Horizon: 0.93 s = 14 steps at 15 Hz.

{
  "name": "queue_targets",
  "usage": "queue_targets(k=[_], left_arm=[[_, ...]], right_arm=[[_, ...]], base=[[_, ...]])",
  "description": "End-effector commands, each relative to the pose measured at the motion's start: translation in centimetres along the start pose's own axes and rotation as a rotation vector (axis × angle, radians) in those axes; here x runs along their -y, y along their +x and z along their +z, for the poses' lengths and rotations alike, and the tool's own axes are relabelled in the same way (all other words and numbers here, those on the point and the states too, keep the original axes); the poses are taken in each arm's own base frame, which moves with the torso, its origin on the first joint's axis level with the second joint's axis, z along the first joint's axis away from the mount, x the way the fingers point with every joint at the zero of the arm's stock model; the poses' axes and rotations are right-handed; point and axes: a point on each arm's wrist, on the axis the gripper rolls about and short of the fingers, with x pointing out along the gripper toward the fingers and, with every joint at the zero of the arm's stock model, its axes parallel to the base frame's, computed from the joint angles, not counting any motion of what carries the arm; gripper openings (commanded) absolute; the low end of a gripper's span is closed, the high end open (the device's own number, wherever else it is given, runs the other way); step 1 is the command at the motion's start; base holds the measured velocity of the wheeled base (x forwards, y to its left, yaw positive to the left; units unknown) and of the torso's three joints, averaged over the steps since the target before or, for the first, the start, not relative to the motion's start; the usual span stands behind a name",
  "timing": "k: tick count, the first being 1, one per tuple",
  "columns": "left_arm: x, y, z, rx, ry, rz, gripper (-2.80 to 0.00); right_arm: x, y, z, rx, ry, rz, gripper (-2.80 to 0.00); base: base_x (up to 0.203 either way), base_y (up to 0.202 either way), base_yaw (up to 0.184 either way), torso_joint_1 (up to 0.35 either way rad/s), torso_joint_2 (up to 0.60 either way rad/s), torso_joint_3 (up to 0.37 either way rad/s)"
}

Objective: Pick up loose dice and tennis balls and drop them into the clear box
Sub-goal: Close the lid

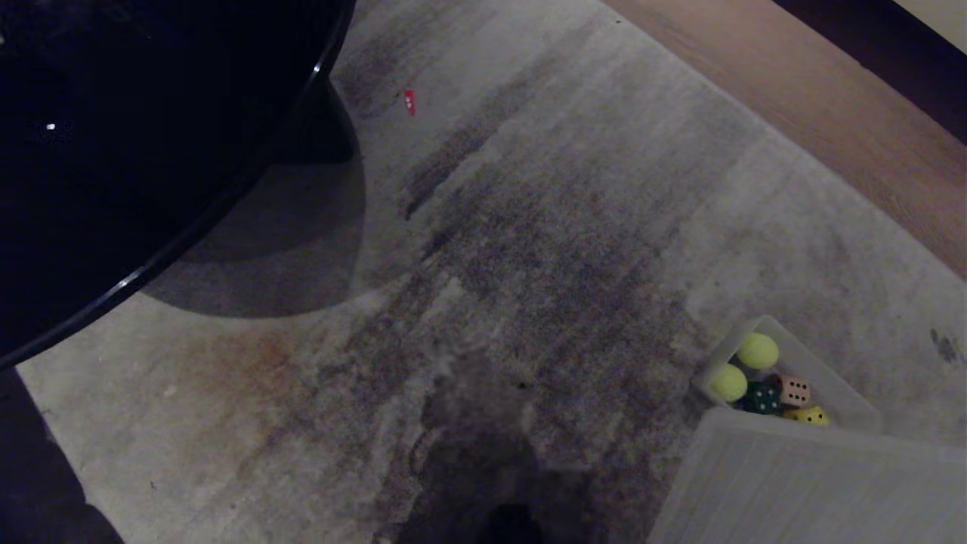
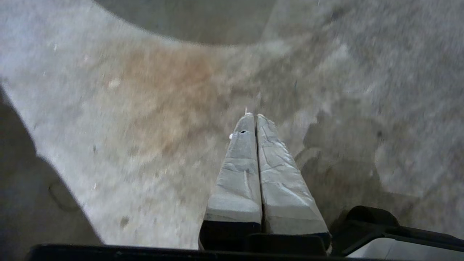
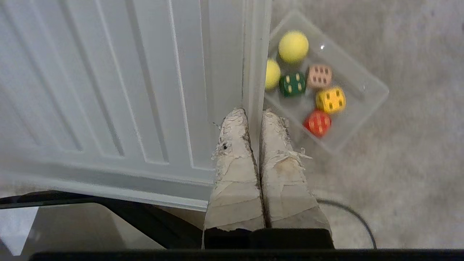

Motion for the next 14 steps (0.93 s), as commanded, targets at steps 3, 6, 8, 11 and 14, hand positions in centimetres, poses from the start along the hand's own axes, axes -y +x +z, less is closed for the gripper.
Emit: queue_targets(k=[3, 6, 8, 11, 14], left_arm=[[0.0, 0.02, -0.03, -0.002, -0.001, 0.001, -2.8], [0.0, 0.02, -0.03, -0.002, -0.001, 0.001, -2.8], [0.0, 0.02, -0.03, -0.002, -0.001, 0.002, -2.8], [0.0, 0.02, -0.03, -0.002, -0.001, 0.001, -2.8], [0.0, 0.02, -0.03, -0.002, -0.001, 0.001, -2.8]], right_arm=[[0.0, 0.02, 0.01, -0.003, 0.0, 0.0, -2.8], [0.0, 0.02, 0.01, -0.003, 0.0, 0.0, -2.8], [0.0, 0.02, 0.01, -0.003, 0.002, 0.0, -2.8], [0.0, 0.02, 0.01, -0.003, 0.002, 0.0, -2.8], [0.0, 0.02, 0.01, -0.003, 0.002, -0.001, -2.8]], base=[[-0.184, 0.0, -0.001, 0.003, 0.0, 0.003], [-0.184, 0.0, 0.001, 0.006, 0.0, 0.0], [-0.094, 0.0, 0.001, 0.002, 0.0, 0.008], [0.0, 0.0, 0.0, 0.0, 0.0, 0.0], [-0.001, 0.001, -0.048, 0.003, 0.0, 0.004]])
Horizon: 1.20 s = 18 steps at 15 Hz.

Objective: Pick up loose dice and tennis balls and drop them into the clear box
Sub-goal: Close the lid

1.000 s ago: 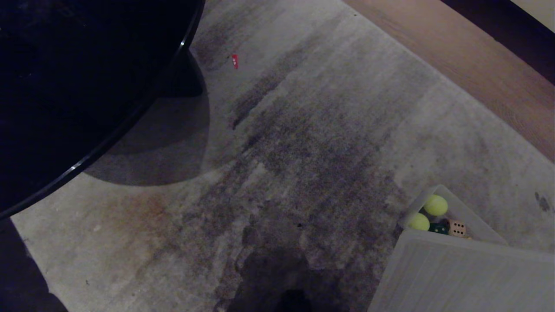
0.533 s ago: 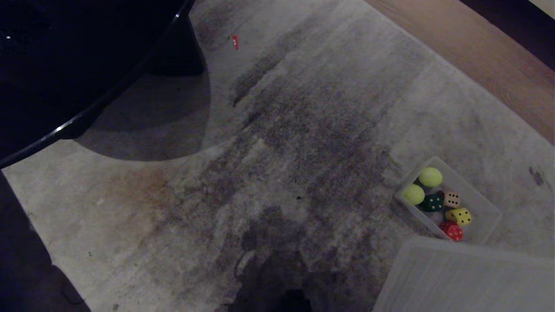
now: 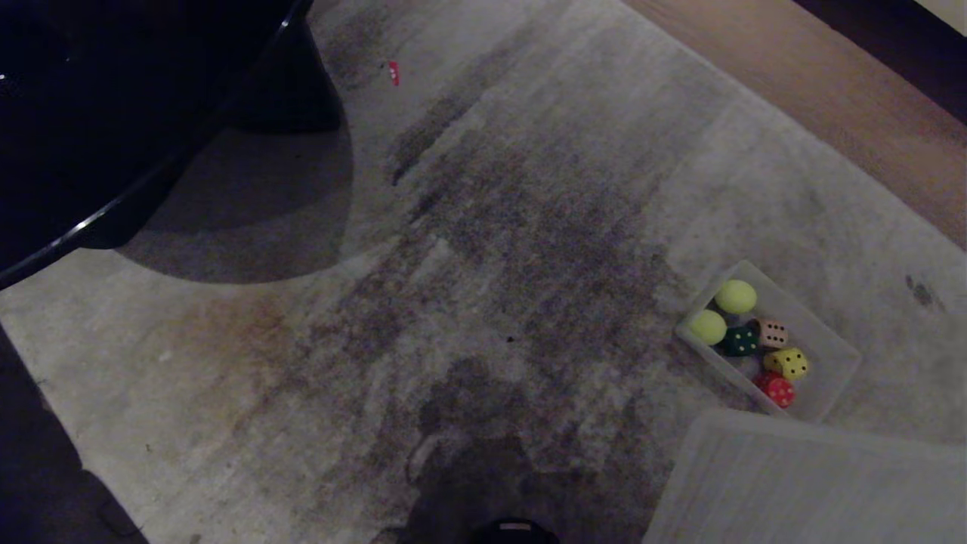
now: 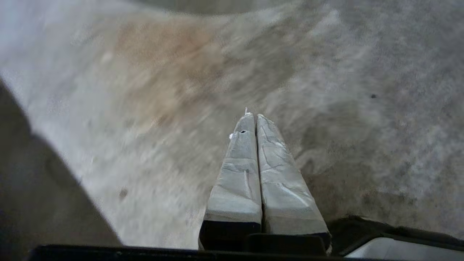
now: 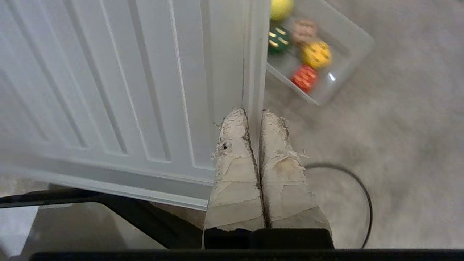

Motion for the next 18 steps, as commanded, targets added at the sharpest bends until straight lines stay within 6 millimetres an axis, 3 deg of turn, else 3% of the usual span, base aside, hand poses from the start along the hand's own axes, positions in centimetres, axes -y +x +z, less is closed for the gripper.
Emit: queue_targets(k=[1, 13, 18], left_arm=[[0.0, 0.02, -0.03, -0.001, -0.001, 0.003, -2.8], [0.0, 0.02, -0.03, -0.002, -0.001, 0.002, -2.8], [0.0, 0.02, -0.03, -0.002, -0.001, 0.002, -2.8]], right_arm=[[0.0, 0.01, 0.0, -0.002, 0.0, 0.0, -2.8], [-0.01, 0.01, 0.0, -0.002, -0.005, 0.006, -2.8], [-0.01, 0.01, 0.0, -0.002, -0.006, 0.006, -2.8]], base=[[-0.011, 0.005, -0.135, -0.001, 0.0, -0.001], [0.001, 0.009, -0.162, 0.003, 0.0, 0.003], [0.001, 0.0, -0.034, 0.001, 0.0, 0.002]])
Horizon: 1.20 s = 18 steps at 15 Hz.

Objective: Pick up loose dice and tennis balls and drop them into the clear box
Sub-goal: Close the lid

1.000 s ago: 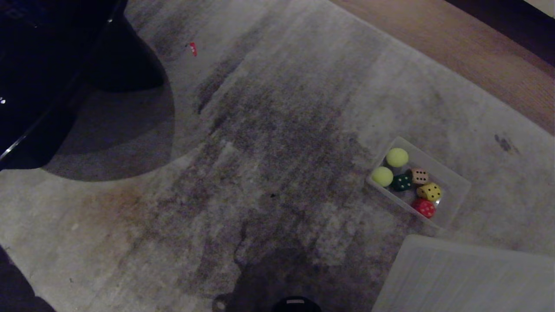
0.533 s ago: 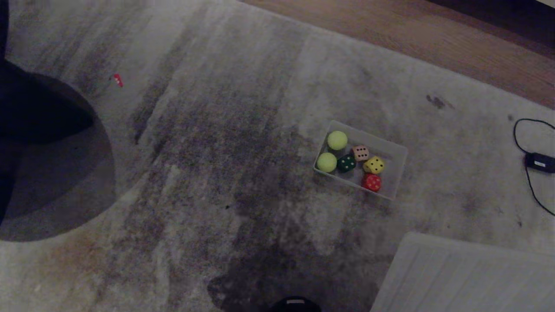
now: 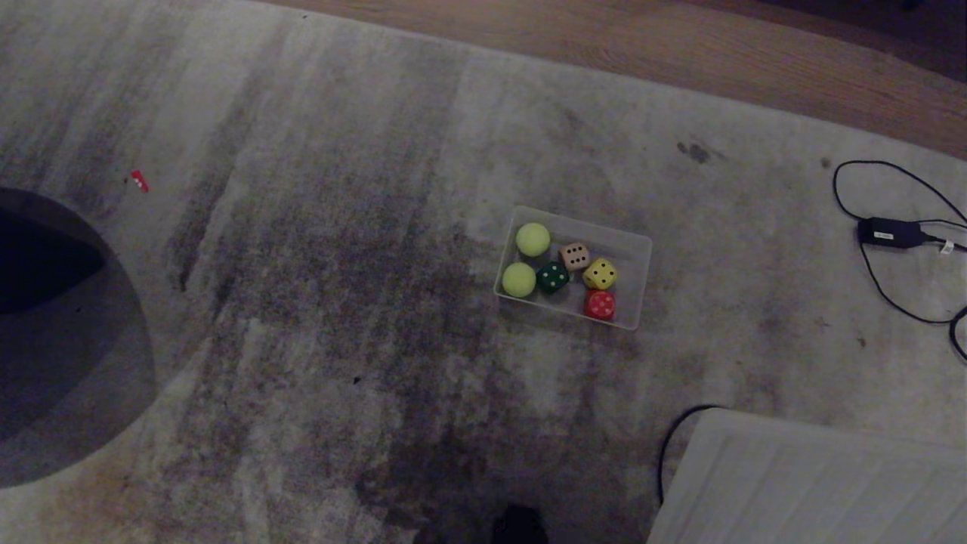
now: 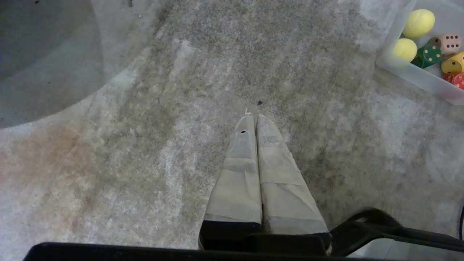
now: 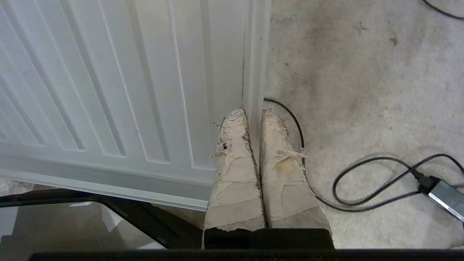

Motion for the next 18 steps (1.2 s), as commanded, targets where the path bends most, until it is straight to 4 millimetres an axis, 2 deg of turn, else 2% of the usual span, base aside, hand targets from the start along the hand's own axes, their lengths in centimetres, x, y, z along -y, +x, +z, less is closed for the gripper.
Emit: queue_targets(k=[1, 3, 5, 8, 10, 13, 18], left_arm=[[0.0, 0.0, 0.0, -0.001, -0.001, 0.002, -2.8], [0.0, 0.0, 0.0, -0.001, -0.001, 0.002, -2.8], [0.0, 0.0, 0.0, -0.001, -0.001, 0.002, -2.8], [0.0, 0.0, 0.0, -0.002, -0.001, 0.0, -2.8], [0.0, 0.0, 0.0, -0.001, -0.001, 0.002, -2.8], [0.0, 0.0, 0.0, -0.001, -0.001, 0.002, -2.8], [0.0, 0.0, 0.0, -0.002, -0.001, 0.0, -2.8]], right_arm=[[0.0, 0.0, 0.0, -0.002, -0.007, 0.001, -2.8], [0.0, -0.1, 0.2, 0.001, 0.002, -0.008, -2.8], [-0.1, 0.0, 1.7, -0.018, 0.011, -0.013, -2.8], [-0.4, 2.5, 5.3, -0.197, 0.082, -0.034, -2.8], [-0.6, 5.9, 7.3, -0.301, 0.137, -0.054, -2.8], [-0.8, 13.1, 8.6, -0.369, 0.186, -0.069, -2.8], [-1.0, 25.6, 6.7, -0.36, 0.308, -0.048, -2.8]], base=[[0.0, 0.0, 0.0, 0.0, 0.0, 0.0], [0.0, 0.0, 0.0, 0.0, 0.0, 0.0], [0.0, 0.0, 0.0, 0.0, 0.0, 0.0], [0.0, 0.0, 0.0, 0.0, 0.0, 0.0], [0.0, 0.0, 0.0, 0.0, 0.0, 0.0], [0.0, 0.0, 0.0, 0.0, 0.0, 0.0], [0.0, 0.0, 0.0, 0.0, 0.0, 0.0]])
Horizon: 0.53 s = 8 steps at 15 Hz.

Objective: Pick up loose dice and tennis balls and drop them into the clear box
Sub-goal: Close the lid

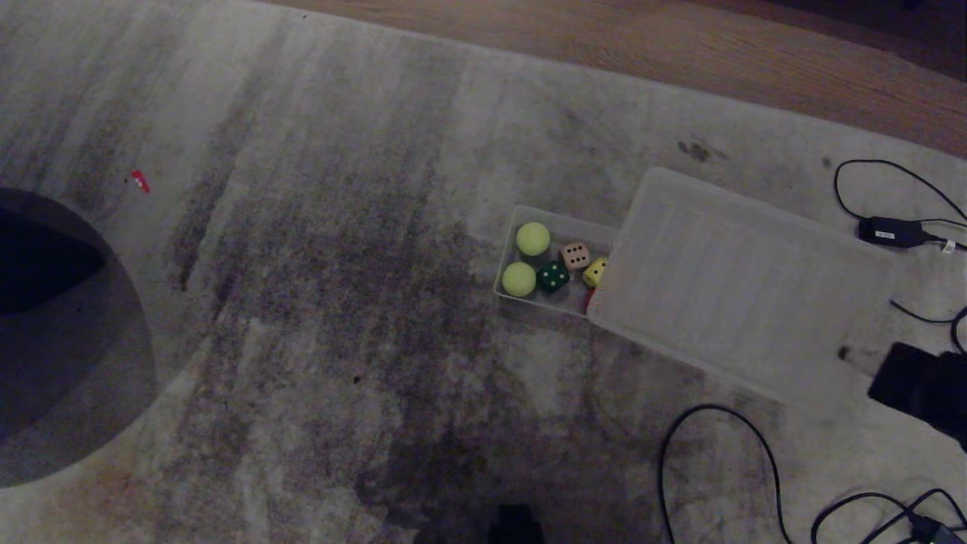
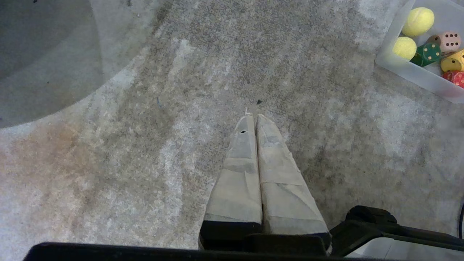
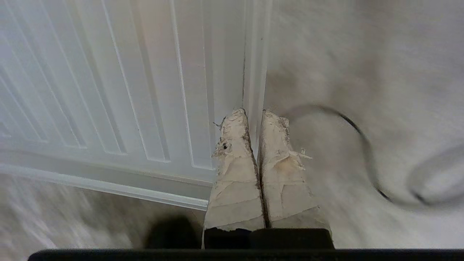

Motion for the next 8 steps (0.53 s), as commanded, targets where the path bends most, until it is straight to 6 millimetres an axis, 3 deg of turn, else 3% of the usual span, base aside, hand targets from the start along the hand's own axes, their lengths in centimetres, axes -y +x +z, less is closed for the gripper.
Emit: queue_targets(k=[1, 5, 8], left_arm=[[0.0, 0.0, 0.0, -0.002, -0.001, 0.003, -2.8], [0.0, 0.0, 0.0, -0.002, -0.001, 0.0, -2.8], [0.0, 0.0, 0.0, -0.002, -0.001, 0.001, -2.8]], right_arm=[[0.3, 8.5, -1.0, -0.063, 0.031, 0.004, -2.8], [-1.1, 15.4, 1.3, 0.005, 0.115, 0.21, -2.8], [-1.4, 18.5, 0.4, -0.079, 0.143, 0.342, -2.8]], base=[[0.0, 0.0, 0.0, 0.0, 0.0, 0.0], [0.0, 0.0, 0.0, 0.0, 0.0, 0.0], [0.0, 0.0, 0.0, 0.0, 0.0, 0.0]])
